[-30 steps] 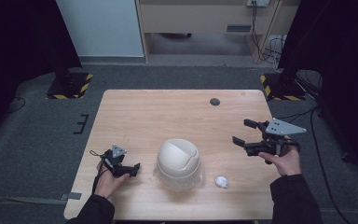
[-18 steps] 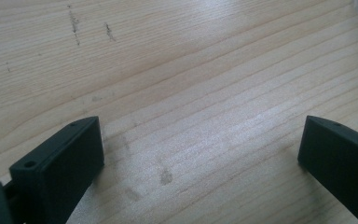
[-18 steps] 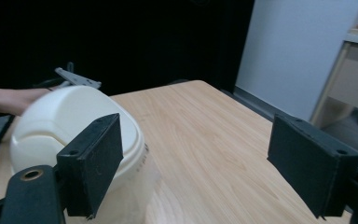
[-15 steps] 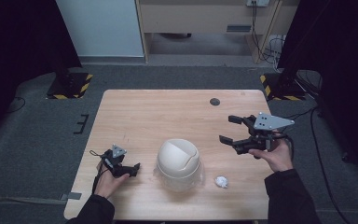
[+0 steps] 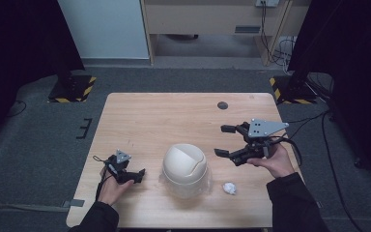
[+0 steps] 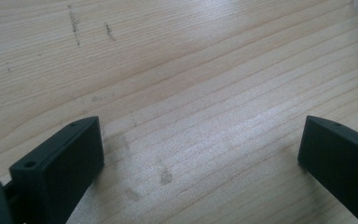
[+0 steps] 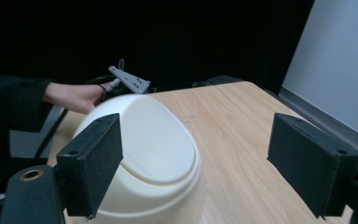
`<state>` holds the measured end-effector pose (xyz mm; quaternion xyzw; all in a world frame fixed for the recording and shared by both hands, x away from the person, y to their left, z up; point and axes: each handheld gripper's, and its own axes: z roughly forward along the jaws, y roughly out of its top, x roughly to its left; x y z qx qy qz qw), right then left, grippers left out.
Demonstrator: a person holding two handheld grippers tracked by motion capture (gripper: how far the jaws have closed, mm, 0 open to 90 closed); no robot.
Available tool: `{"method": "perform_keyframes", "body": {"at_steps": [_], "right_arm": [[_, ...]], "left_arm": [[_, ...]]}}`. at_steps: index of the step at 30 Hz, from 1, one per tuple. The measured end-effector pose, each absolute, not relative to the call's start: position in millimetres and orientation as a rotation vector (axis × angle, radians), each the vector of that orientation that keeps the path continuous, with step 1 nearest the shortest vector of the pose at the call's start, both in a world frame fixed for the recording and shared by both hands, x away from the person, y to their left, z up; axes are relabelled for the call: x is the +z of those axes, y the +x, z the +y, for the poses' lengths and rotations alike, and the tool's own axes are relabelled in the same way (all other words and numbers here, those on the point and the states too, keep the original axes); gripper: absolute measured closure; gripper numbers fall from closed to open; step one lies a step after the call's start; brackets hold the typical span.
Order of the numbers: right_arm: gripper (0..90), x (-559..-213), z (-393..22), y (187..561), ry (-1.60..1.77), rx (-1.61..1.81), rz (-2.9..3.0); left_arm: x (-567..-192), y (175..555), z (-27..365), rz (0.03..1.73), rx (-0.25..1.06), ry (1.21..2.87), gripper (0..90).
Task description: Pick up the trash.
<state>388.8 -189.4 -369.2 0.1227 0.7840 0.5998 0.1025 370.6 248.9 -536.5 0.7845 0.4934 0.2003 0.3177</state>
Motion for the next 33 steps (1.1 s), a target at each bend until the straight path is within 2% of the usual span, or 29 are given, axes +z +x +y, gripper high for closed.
{"method": "perform_keyframes", "body": {"at_steps": [12,33], "right_arm": [[20.9,-374.8,-167.8,380.6,0.294,1.874,2.368],[22.4,-405.9,-140.0,374.0,0.219,1.746,2.63]], "left_arm": [[-536.5,370.6,248.9,1.298,0.527,2.064,0.0],[-536.5,370.5,248.7,1.3,0.528,2.063,0.0]]}}
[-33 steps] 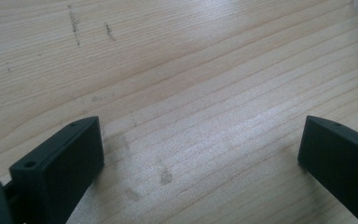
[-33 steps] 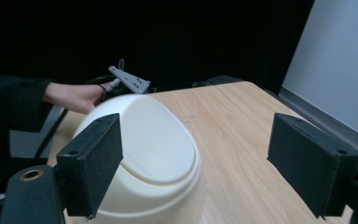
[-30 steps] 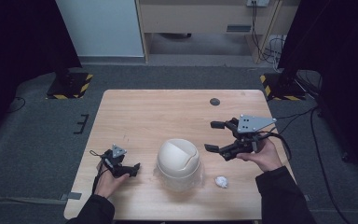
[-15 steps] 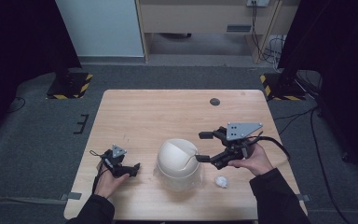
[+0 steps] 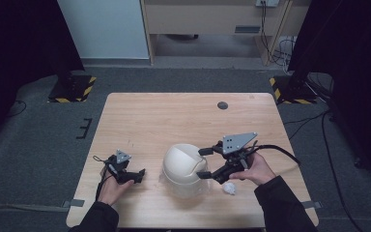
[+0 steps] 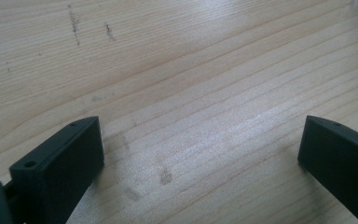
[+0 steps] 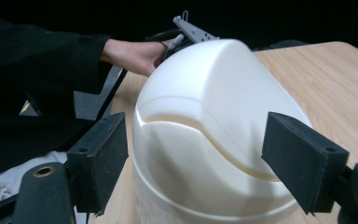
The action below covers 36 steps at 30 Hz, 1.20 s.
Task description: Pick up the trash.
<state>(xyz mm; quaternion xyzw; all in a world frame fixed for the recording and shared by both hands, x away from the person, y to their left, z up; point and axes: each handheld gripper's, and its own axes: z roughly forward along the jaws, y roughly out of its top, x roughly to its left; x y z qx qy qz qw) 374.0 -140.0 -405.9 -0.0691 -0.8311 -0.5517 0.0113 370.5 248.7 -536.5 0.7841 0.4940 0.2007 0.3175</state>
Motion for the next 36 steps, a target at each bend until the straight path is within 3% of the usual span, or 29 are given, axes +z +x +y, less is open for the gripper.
{"method": "perform_keyframes", "body": {"at_steps": [36], "right_arm": [[19.8,-415.7,-127.8,372.1,-0.381,-1.757,-2.552]], "left_arm": [[-536.5,370.5,248.6,1.301,0.527,2.063,0.0]]}}
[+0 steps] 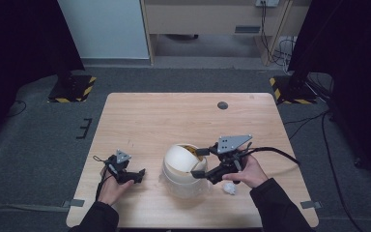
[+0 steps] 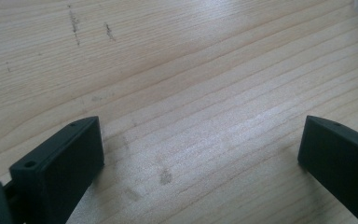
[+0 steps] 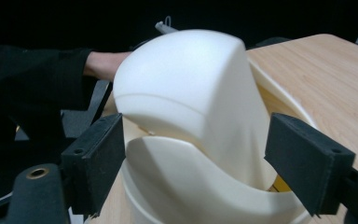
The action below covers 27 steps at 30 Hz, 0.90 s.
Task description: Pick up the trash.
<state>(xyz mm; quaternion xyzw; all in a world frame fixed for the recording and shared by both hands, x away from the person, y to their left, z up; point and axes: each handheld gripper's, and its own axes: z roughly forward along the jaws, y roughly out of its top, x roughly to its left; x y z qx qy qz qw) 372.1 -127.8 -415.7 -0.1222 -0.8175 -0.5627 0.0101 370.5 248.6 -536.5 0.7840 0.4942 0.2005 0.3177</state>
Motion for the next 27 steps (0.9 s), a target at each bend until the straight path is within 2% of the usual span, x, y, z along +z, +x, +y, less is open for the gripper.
{"method": "perform_keyframes", "body": {"at_steps": [13,27], "right_arm": [[17.3,-418.9,-122.3,368.8,-0.398,-1.69,-2.591],[21.6,-407.5,-124.8,370.1,-0.445,-1.765,-2.554]], "left_arm": [[-536.5,370.5,248.6,1.3,0.528,2.063,0.0],[-536.5,370.5,248.6,1.3,0.528,2.063,0.0]]}}
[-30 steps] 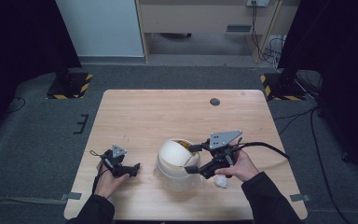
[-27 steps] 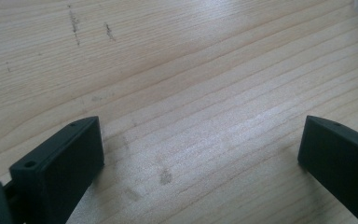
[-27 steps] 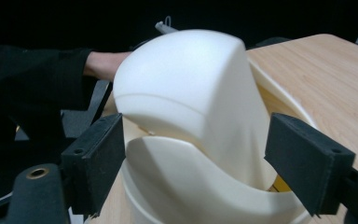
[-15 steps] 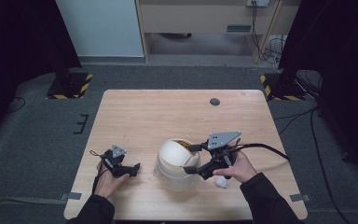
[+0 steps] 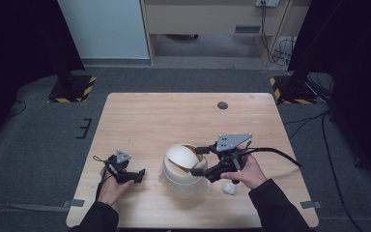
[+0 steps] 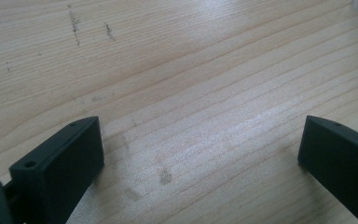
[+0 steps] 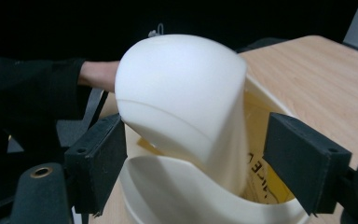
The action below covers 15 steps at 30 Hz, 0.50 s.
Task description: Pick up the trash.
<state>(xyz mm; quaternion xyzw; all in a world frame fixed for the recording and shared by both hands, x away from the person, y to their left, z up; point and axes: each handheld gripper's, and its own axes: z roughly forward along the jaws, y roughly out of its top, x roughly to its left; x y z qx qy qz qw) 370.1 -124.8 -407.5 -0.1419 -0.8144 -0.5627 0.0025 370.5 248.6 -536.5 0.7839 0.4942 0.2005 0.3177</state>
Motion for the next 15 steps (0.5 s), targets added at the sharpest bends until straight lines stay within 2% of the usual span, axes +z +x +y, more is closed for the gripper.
{"method": "perform_keyframes", "body": {"at_steps": [15], "right_arm": [[23.8,-389.2,-146.2,367.8,-0.476,-1.892,-2.521]], "left_arm": [[-536.6,370.4,248.3,1.302,0.528,2.062,0.0]]}}
